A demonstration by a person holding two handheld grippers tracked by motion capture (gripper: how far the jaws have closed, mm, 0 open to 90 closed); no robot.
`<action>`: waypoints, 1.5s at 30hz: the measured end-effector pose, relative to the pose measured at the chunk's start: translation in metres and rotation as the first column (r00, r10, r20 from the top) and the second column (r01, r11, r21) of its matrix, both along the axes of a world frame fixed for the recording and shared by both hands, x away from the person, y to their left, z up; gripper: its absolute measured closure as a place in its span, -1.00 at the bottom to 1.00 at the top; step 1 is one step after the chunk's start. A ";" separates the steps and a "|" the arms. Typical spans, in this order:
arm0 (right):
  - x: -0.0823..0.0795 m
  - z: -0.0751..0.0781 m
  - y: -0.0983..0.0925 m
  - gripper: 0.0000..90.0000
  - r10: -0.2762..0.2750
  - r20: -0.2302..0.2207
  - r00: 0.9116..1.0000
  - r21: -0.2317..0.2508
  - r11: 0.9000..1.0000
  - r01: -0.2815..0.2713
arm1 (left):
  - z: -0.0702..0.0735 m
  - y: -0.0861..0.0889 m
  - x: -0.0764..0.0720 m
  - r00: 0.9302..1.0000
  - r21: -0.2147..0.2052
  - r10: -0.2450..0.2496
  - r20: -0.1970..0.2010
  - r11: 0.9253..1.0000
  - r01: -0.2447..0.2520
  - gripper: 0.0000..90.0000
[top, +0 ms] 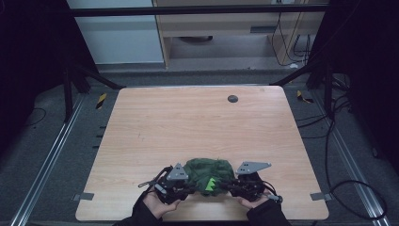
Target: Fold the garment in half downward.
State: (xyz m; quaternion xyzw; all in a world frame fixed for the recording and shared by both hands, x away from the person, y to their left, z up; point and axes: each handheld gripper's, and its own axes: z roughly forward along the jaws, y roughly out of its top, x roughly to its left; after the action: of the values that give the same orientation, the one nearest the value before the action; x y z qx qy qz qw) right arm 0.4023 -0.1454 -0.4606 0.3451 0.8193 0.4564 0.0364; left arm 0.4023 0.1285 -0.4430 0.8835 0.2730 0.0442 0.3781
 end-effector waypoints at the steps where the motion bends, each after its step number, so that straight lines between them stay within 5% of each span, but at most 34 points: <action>1: 0.000 0.003 -0.001 0.77 -0.008 0.003 1.000 0.007 1.000 0.008 | 0.002 0.001 0.000 1.000 -0.009 0.012 0.007 1.000 -0.012 0.79; 10: 0.002 0.021 -0.015 0.77 -0.052 0.041 0.998 0.053 0.997 0.050 | 0.021 0.016 0.009 0.997 -0.050 0.064 0.041 0.997 -0.062 0.77; 16: 0.013 0.022 -0.008 0.94 -0.077 0.033 0.997 0.057 0.996 0.075 | 0.026 0.007 0.022 0.994 -0.055 0.100 0.044 0.994 -0.097 0.95; 25: 0.016 0.012 0.005 1.00 -0.042 -0.006 0.999 0.019 0.999 0.042 | 0.009 -0.005 0.020 0.997 -0.034 0.083 -0.002 0.996 -0.083 0.99; 30: 0.012 0.005 0.005 1.00 -0.020 -0.021 1.000 -0.001 1.000 0.020 | -0.006 -0.011 0.010 0.999 -0.005 0.036 -0.036 0.999 -0.036 0.99; 45: 0.005 -0.008 0.005 0.99 -0.001 -0.044 0.999 -0.061 0.998 -0.001 | -0.020 -0.014 0.004 0.999 0.039 0.009 -0.050 0.999 -0.007 0.97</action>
State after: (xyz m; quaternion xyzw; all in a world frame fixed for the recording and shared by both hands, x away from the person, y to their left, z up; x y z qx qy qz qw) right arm 0.4076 -0.1402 -0.4690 0.3537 0.8334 0.4236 0.0289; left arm 0.4059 0.1148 -0.4629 0.8905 0.2849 0.0290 0.3536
